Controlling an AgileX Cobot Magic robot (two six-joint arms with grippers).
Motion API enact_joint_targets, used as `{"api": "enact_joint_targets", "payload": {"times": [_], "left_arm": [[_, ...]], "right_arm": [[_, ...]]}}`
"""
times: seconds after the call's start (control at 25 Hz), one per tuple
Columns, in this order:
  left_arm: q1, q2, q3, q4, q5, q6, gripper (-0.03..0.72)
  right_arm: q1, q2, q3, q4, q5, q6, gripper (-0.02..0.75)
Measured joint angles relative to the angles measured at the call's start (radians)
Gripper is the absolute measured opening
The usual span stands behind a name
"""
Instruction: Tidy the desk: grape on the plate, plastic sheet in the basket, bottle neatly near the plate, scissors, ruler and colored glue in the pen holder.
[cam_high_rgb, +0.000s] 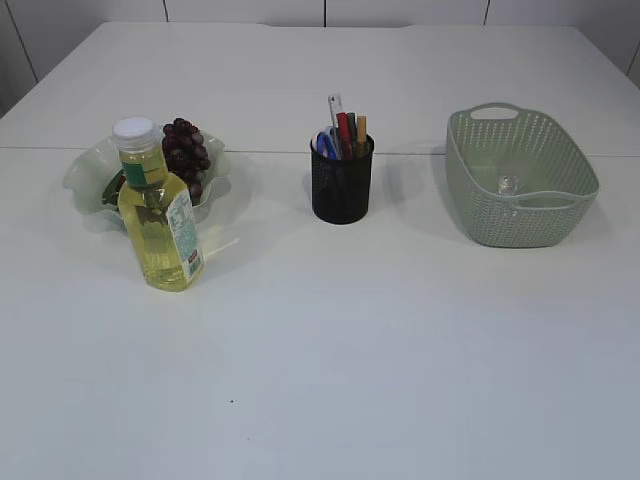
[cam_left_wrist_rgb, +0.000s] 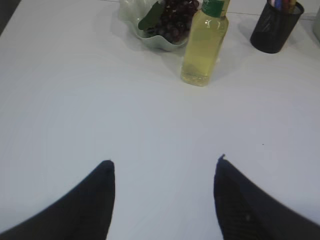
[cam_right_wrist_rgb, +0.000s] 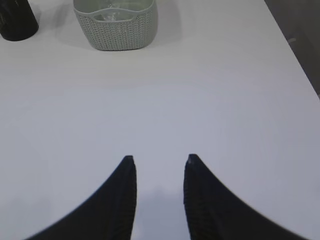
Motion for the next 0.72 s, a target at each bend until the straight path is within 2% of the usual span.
{"api": "enact_joint_targets", "payload": {"times": [0.16,0.72], "left_arm": [[0.000,0.000,0.000,0.072,0.000,0.002,0.442],[0.000,0.000,0.000,0.082,0.000,0.004,0.424]], "right_arm": [[0.000,0.000,0.000,0.024,0.000,-0.014,0.272],[0.000,0.000,0.000,0.040,0.000,-0.064,0.273]]}}
